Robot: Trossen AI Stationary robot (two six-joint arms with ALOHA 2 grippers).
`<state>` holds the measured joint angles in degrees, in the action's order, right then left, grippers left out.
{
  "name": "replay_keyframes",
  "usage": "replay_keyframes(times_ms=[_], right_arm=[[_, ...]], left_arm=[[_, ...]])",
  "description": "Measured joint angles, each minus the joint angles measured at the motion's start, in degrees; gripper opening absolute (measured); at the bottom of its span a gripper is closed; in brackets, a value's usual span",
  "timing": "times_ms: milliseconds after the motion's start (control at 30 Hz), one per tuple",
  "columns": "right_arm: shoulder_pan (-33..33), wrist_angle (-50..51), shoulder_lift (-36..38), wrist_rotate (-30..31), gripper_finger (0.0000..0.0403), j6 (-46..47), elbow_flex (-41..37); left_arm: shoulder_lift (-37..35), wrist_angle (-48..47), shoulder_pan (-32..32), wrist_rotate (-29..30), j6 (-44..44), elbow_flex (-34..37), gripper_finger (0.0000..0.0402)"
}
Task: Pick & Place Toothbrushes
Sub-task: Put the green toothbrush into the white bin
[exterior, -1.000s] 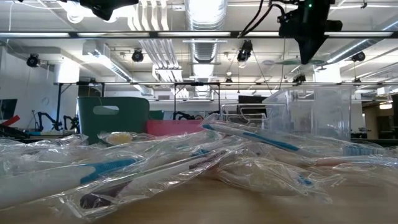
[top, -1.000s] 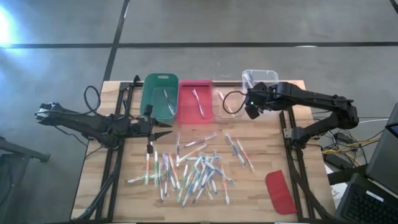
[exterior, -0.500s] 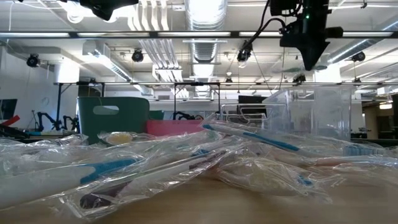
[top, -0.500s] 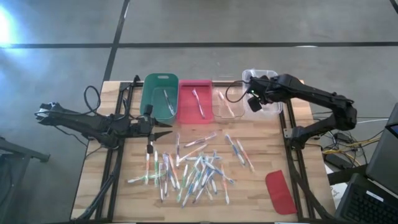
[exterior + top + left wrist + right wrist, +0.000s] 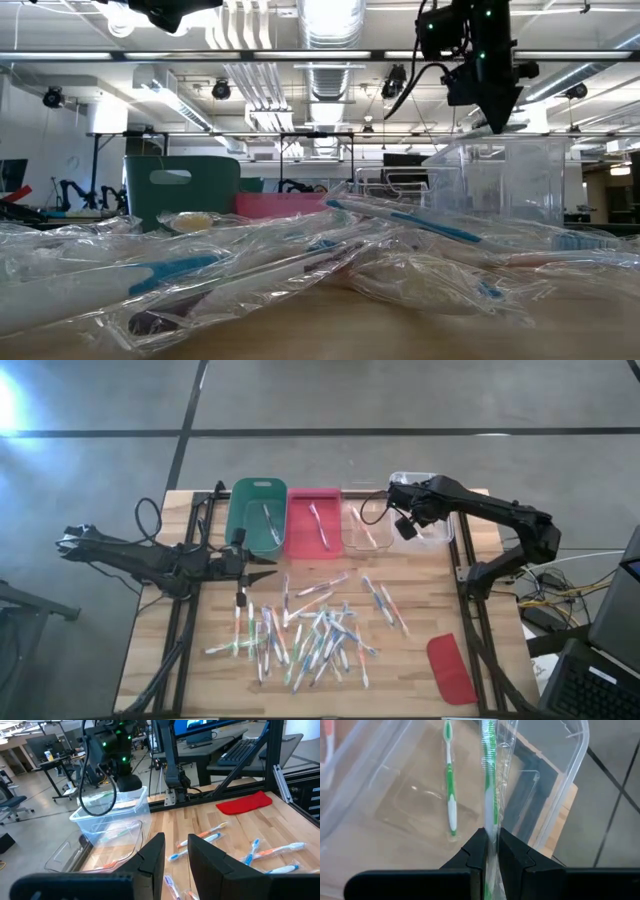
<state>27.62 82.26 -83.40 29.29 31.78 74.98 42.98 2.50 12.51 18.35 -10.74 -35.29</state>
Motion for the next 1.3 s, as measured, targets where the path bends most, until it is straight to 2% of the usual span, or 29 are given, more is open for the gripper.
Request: replay_keyframes(times_ms=[467, 867, 1300], right_arm=[[4.5, -0.1, -2.3, -1.4, 0.0028, -1.4, -2.7], [5.9, -10.0, -2.2, -1.7, 0.0028, -5.3, -9.7], [7.4, -12.8, -2.2, -1.8, 0.0029, -6.2, -11.8]], left_arm=[[0.0, 0.0, 0.0, 0.0, 0.0, 0.0, 0.009], [0.0, -0.1, 0.0, 0.0, 0.0, 0.0, 0.009], [0.0, 0.0, 0.0, 0.0, 0.0, 0.0, 0.009]])
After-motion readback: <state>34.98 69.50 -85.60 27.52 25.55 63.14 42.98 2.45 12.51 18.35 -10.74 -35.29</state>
